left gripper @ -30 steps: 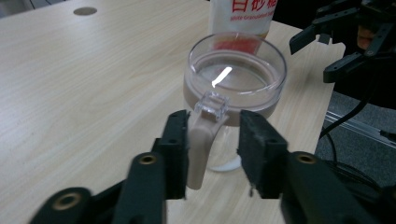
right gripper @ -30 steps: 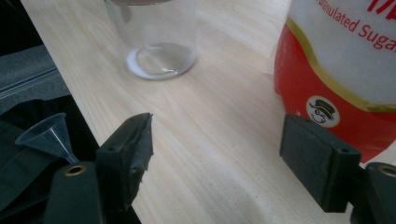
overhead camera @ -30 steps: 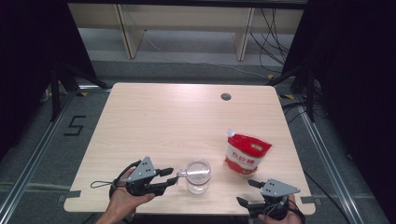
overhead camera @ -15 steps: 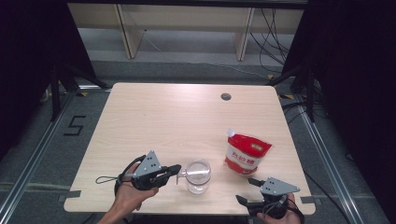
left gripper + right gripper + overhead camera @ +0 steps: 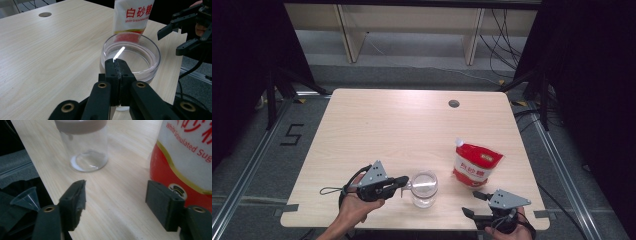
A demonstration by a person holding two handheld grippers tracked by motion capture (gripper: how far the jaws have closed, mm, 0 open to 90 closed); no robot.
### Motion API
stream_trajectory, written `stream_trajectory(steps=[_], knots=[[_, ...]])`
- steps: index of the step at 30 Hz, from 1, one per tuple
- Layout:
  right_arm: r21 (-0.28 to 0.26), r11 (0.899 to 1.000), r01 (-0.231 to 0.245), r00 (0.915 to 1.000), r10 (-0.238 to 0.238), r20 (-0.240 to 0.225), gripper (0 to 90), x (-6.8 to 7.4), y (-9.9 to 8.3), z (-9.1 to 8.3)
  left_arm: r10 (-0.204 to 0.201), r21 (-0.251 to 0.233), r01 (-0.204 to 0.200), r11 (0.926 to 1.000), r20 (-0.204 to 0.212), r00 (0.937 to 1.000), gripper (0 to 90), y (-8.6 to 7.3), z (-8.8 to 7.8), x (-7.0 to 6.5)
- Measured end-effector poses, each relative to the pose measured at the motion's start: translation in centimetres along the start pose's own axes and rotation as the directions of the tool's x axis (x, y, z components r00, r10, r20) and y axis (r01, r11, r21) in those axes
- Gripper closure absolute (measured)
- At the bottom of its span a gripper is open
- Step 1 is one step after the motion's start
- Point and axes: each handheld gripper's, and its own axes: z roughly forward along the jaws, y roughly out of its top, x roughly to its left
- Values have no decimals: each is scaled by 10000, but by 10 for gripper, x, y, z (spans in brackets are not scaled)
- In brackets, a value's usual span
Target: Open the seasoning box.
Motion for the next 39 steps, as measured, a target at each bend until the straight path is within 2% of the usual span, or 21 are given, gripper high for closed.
stream_trajectory(steps=[2, 3, 4, 5, 6, 8, 9, 10, 11, 12, 15, 17, 18, 21, 22, 23, 25, 28, 31, 33, 39], knots=[[-128, 9998, -180, 9997, 179, -139, 406, 2, 1, 0, -92, -41, 92, 9999, -25, 10000, 883, -1, 0, -1], [-88, 9999, -99, 9995, 97, -296, 422, 2, 2, 1, 112, -44, -112, 9999, -26, 9999, 882, -1, 0, 0], [-211, 9997, 138, 9999, -140, -95, 454, 2, 2, 1, 33, -107, -34, 9999, -7, 10000, 882, -2, 0, 0], [-182, 9998, -18, 9999, 16, -120, 468, 3, 3, 1, -31, -129, 30, 9999, -28, 10000, 882, -3, 0, 0], [-214, 9997, 118, 9998, -121, -145, 478, 3, 4, 1, 91, -158, -92, 9998, -55, 9999, 881, -3, -1, 1], [-349, 9991, 261, 9995, -266, -145, 510, 5, 5, 3, -78, -208, 76, 9998, -118, 9999, 879, -4, -1, 0], [-304, 9992, 248, 9991, -259, -346, 511, 5, 7, 4, 27, -273, -31, 9996, -144, 9999, 879, -4, -1, 1], [-301, 9995, 33, 9991, -46, -410, 521, 8, 9, 5, -30, -309, 26, 9995, -117, 9999, 879, -5, -1, 1], [-484, 9987, 150, 9992, -168, -368, 546, 8, 10, 7, -180, -319, 176, 9993, -151, 9997, 879, -5, -1, 0], [-446, 9990, -20, 9980, -8, -639, 568, 9, 12, 9, -149, -323, 143, 9994, -186, 9997, 877, -5, 0, 0], [-815, 9960, 364, 9988, -388, -289, 612, 11, 17, 12, -151, -359, 144, 9993, -190, 9997, 874, -6, -1, 1], [-705, 9975, 33, 9989, -66, -462, 633, 13, 19, 14, -134, -359, 127, 9993, -196, 9997, 874, -6, -1, 0], [-955, 9952, 209, 9991, -242, -339, 661, 12, 20, 16, -115, -357, 109, 9993, -190, 9998, 874, -6, -1, 0], [-935, 9955, -151, 9990, 111, -430, 705, 15, 24, 18, 36, -386, -45, 9992, -255, 9997, 874, -7, -1, 0], [-1120, 9936, 117, 9989, -168, -446, 719, 14, 25, 21, 135, -399, -146, 9991, -266, 9996, 874, -7, -1, 0], [-1040, 9942, 260, 9988, -302, -382, 736, 14, 27, 22, -56, -426, 44, 9991, -292, 9996, 874, -7, -1, -1], [-1092, 9940, 104, 9992, -146, -380, 750, 16, 29, 26, 41, -480, -54, 9988, -270, 9996, 875, -8, 0, -1], [-1090, 9930, 454, 9982, -493, -331, 776, 17, 35, 32, 272, -503, -287, 9983, -306, 9992, 875, -8, 0, -1], [-1166, 9924, 396, 9978, -455, -482, 785, 18, 37, 36, 428, -518, -446, 9977, -347, 9985, 877, -8, 0, -2], [-1088, 9925, 565, 9973, -612, -400, 797, 18, 40, 40, 317, -527, -336, 9980, -373, 9988, 878, -8, 0, -3], [-1098, 9913, 728, 9956, -787, -507, 848, 19, 43, 43, 482, -579, -507, 9970, -431, 9979, 884, -10, -1, -3]])
